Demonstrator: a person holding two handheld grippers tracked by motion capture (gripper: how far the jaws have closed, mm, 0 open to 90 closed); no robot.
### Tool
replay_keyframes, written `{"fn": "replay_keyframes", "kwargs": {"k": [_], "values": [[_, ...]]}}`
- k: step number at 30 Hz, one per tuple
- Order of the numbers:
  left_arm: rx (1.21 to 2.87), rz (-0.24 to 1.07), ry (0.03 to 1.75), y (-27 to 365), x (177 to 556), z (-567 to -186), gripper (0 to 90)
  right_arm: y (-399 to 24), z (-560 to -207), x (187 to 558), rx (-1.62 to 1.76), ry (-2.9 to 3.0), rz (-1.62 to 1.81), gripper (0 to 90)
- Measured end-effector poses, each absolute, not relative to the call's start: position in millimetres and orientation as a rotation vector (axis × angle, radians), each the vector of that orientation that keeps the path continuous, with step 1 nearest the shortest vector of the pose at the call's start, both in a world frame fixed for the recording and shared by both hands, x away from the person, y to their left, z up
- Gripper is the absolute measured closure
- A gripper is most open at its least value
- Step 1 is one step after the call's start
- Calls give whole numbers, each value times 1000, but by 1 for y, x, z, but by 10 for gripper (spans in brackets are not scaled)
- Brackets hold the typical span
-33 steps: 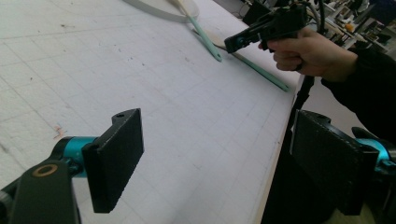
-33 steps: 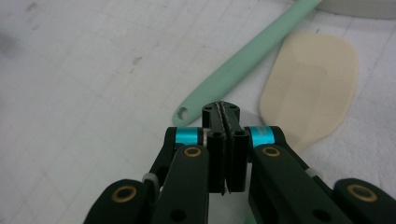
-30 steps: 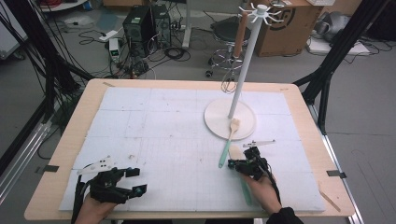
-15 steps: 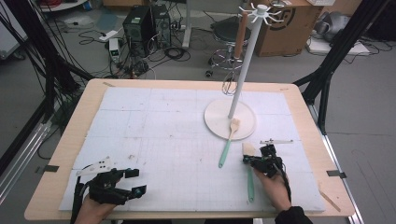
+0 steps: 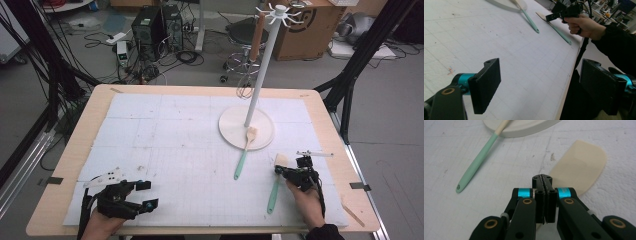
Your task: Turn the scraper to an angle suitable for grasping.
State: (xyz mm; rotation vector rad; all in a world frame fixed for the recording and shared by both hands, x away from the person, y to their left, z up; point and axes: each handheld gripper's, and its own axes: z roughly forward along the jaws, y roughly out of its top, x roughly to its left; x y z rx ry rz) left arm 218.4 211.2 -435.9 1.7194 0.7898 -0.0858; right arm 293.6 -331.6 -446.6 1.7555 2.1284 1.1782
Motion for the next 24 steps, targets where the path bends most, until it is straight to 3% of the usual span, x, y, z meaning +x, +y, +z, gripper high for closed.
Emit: {"fn": "replay_keyframes", "kwargs": {"k": [9, 19, 24], "values": [[1721, -86, 789, 211, 219, -436, 180, -341, -446, 285, 1787, 2150, 1281, 895], [1727, -90, 782, 208, 218, -436, 180, -348, -453, 218, 1765, 2255, 1264, 894], [1728, -95, 770, 204, 219, -434, 180, -330, -455, 209, 1745, 2292, 1308, 894]]}}
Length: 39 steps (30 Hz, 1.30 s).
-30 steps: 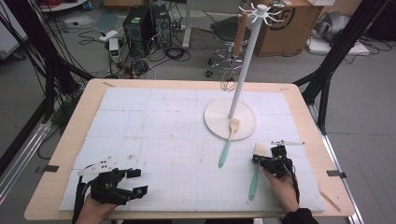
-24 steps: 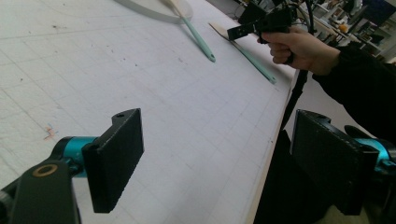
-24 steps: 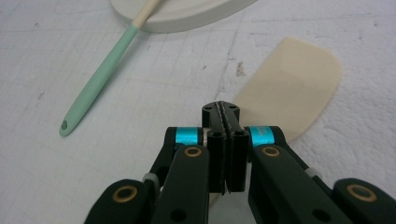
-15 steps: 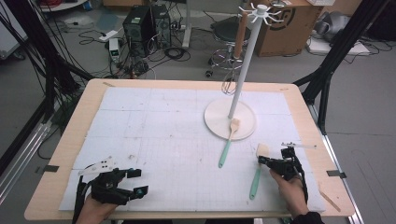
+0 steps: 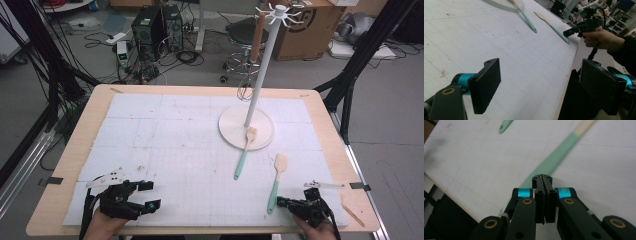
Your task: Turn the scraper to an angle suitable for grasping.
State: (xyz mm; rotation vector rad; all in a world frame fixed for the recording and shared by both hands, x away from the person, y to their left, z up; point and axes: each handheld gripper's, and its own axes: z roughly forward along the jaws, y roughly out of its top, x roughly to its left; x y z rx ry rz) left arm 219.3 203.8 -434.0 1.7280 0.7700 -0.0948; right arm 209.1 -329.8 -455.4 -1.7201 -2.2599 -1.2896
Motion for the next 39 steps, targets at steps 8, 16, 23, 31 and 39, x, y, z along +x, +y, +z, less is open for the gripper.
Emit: {"fn": "replay_keyframes", "kwargs": {"k": [8, 16, 23, 31, 39], "values": [[1728, -101, 764, 203, 223, -435, 180, -285, -457, 233, -1624, -2285, -1291, 894], [1724, -87, 775, 208, 220, -435, 180, -282, -447, 261, -1656, -2230, -1374, 894], [1723, -81, 778, 210, 217, -435, 180, -300, -446, 298, -1821, -2200, -1370, 894], [1732, -88, 782, 209, 218, -438, 180, -313, -454, 315, -1910, -2248, -1292, 894], [1734, -88, 781, 207, 219, -438, 180, -315, -452, 314, -1942, -2238, -1263, 895]]}}
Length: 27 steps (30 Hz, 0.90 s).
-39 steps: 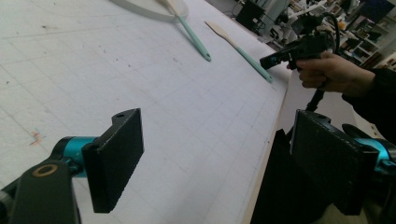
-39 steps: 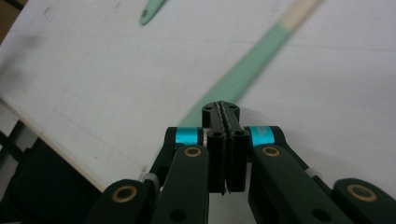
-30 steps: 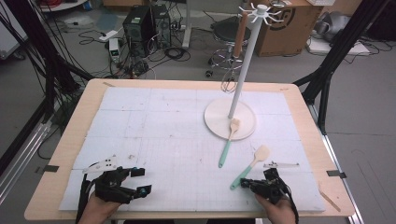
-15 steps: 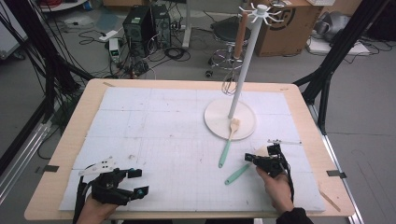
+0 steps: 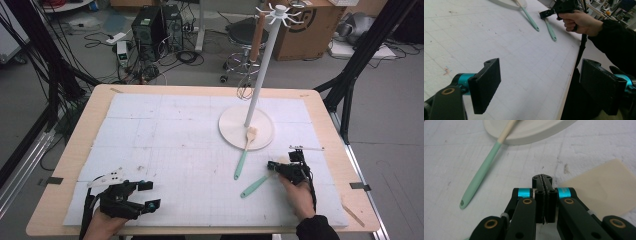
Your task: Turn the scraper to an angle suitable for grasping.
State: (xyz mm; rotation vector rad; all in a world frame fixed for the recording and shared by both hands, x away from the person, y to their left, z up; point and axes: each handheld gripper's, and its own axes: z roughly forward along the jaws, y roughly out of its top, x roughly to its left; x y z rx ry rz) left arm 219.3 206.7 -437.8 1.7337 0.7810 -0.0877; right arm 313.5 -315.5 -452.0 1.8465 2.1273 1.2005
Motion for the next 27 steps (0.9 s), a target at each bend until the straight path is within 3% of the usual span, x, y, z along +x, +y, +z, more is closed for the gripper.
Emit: {"fn": "replay_keyframes", "kwargs": {"k": [18, 27], "values": [[1721, -90, 775, 207, 217, -435, 180, -349, -446, 264, 1863, 2109, 1138, 895], [1727, -101, 771, 203, 220, -436, 180, -322, -442, 242, 1838, 2279, 1336, 895]]}}
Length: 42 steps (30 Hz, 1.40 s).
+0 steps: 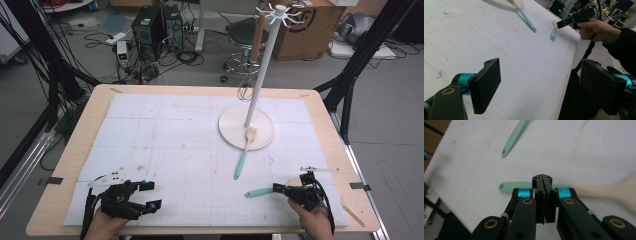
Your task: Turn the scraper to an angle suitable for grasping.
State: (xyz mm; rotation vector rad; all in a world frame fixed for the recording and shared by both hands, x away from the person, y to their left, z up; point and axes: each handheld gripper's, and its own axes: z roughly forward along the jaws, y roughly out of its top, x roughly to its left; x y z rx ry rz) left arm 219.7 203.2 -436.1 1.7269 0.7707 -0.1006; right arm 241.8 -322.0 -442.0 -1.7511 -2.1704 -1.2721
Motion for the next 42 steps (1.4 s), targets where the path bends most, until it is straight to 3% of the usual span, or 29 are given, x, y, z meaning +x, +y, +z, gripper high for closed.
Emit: {"fn": "replay_keyframes", "kwargs": {"k": [11, 40, 42], "values": [[1731, -98, 764, 203, 220, -436, 180, -296, -454, 230, -1694, -2204, -1214, 895], [1727, -84, 778, 209, 217, -436, 180, -289, -457, 304, -1874, -2134, -1316, 893], [1722, -86, 780, 210, 218, -437, 180, -291, -456, 302, -1853, -2113, -1340, 784]]}}
